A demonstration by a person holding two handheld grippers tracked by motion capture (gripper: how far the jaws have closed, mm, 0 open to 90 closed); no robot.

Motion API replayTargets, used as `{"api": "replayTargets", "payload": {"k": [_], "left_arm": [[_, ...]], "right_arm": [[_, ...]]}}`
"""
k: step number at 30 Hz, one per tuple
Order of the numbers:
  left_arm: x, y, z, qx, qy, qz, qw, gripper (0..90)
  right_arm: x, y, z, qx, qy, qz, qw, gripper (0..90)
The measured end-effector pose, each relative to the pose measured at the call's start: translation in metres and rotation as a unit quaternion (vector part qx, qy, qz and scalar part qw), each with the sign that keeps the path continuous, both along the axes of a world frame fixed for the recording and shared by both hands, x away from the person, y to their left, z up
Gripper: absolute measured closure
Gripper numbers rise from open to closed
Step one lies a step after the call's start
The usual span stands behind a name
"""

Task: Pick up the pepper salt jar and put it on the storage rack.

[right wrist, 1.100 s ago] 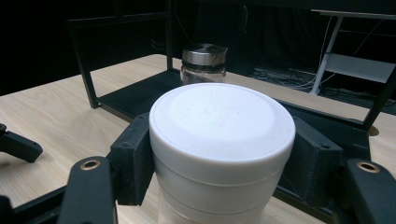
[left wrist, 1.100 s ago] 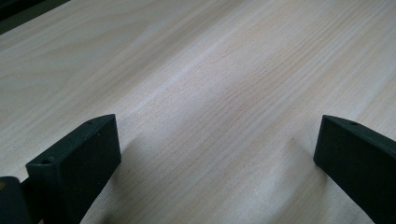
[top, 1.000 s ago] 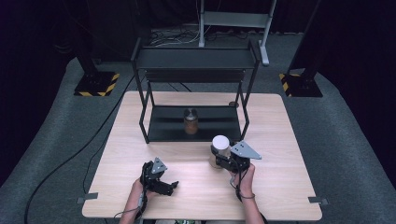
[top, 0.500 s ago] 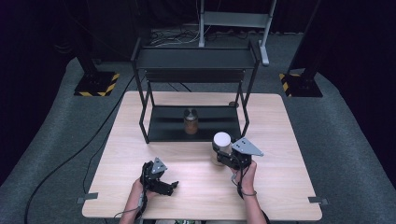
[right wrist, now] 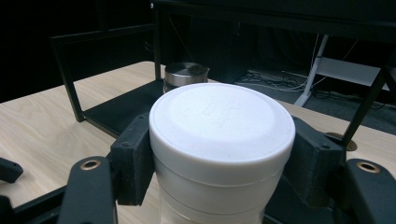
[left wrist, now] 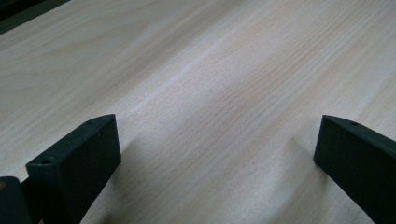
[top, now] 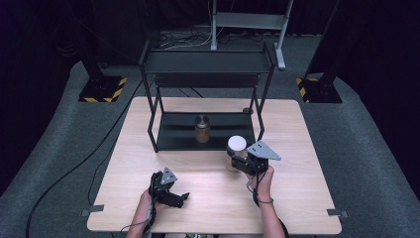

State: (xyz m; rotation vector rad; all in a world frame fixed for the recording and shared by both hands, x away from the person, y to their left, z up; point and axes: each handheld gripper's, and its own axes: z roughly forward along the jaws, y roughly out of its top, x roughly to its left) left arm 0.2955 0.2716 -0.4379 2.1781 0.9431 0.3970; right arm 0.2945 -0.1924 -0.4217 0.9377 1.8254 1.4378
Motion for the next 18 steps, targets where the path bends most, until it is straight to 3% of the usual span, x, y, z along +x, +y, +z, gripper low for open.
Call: {"api": "replayTargets", "payload": {"k": [18], "left_arm": [[0.000,0.000,0.000,0.000,0.000,0.000,1.0000,0.2]], "right_arm": [[0.016,-0.001,0.011,-0.008,-0.001,-0.004,1.0000,32.6]]}}
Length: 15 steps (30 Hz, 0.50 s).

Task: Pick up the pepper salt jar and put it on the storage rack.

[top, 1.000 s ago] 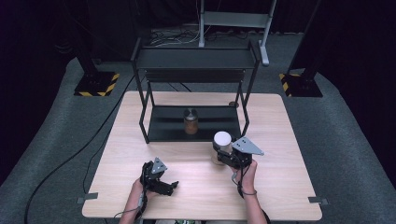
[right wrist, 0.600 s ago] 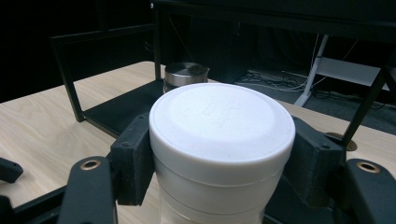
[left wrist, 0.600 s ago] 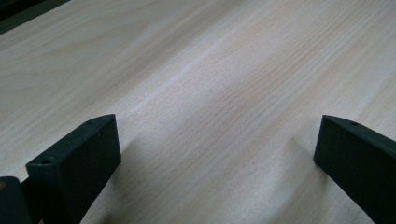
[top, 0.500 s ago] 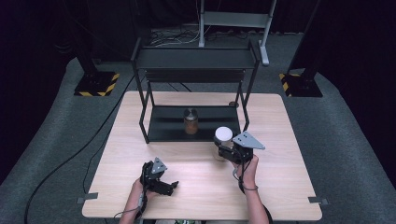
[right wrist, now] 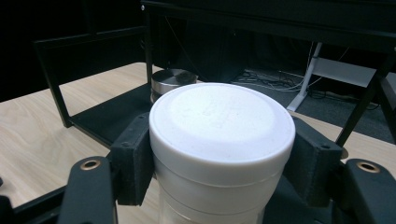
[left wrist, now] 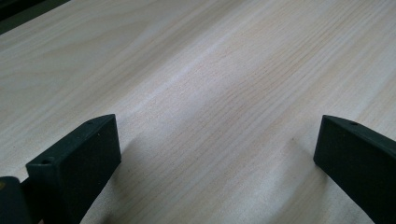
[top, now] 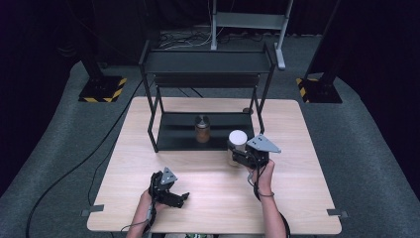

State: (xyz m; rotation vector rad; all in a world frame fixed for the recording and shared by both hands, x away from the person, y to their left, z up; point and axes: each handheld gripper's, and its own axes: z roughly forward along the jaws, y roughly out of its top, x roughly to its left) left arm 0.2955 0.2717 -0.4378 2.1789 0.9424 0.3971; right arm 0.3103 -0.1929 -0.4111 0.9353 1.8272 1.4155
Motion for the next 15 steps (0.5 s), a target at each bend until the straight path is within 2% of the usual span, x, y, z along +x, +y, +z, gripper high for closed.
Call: {"api": "replayTargets", "payload": {"k": [15], "left_arm": [[0.000,0.000,0.000,0.000,0.000,0.000,1.0000,0.2]], "right_arm": [[0.017,-0.001,0.004,-0.003,0.007,-0.005,1.0000,32.6]]}}
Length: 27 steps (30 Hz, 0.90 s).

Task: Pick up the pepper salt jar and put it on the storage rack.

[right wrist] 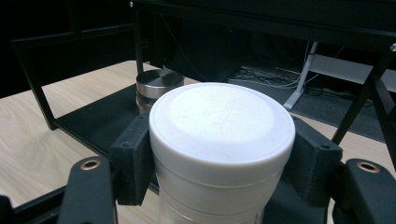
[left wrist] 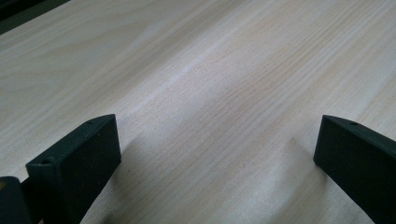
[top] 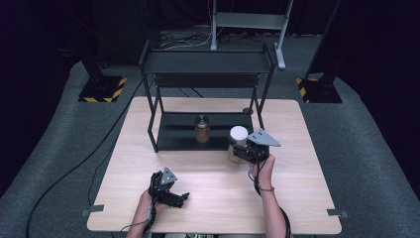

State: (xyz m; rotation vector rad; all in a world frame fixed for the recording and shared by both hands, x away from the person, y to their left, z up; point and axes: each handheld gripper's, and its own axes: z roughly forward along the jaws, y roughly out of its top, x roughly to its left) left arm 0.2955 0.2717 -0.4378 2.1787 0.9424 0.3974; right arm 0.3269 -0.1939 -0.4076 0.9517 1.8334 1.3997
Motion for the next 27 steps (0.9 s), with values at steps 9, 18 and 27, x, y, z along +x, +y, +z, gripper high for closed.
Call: {"api": "replayTargets", "payload": {"k": [9,18,27], "left_arm": [[0.000,0.000,0.000,0.000,0.000,0.000,1.0000,0.2],[0.000,0.000,0.000,0.000,0.000,0.000,1.0000,0.2],[0.000,0.000,0.000,0.000,0.000,0.000,1.0000,0.2]], "right_arm": [[0.007,0.001,0.004,0.000,-0.002,-0.001,1.0000,32.6],[0.015,0.002,0.007,-0.003,0.001,-0.006,1.0000,32.6],[0.024,0.005,0.009,-0.005,0.002,-0.008,0.9999,32.6]]}}
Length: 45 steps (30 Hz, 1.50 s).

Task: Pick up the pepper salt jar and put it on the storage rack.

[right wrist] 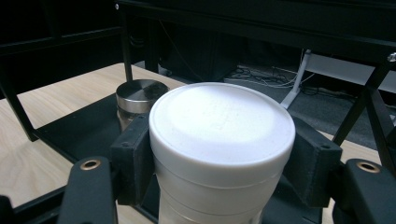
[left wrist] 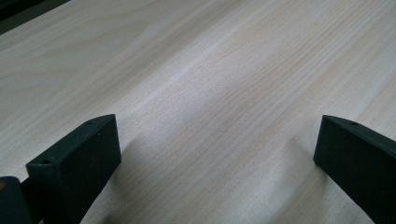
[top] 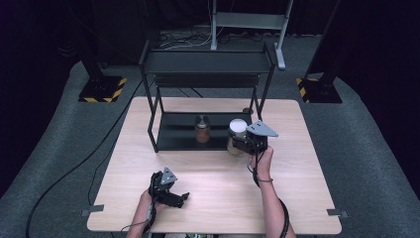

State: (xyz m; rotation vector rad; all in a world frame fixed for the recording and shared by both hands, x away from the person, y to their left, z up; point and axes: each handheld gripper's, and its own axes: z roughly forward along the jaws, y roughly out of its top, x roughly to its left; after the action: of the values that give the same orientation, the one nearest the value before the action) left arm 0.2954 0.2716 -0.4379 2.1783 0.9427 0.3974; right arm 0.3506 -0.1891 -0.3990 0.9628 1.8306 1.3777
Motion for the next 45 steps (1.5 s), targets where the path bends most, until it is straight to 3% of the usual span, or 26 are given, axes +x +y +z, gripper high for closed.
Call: {"api": "replayTargets", "payload": {"k": [45], "left_arm": [[0.000,0.000,0.000,0.000,0.000,0.000,1.0000,0.2]], "right_arm": [[0.035,0.011,0.003,-0.005,0.019,-0.002,0.9998,32.6]]}}
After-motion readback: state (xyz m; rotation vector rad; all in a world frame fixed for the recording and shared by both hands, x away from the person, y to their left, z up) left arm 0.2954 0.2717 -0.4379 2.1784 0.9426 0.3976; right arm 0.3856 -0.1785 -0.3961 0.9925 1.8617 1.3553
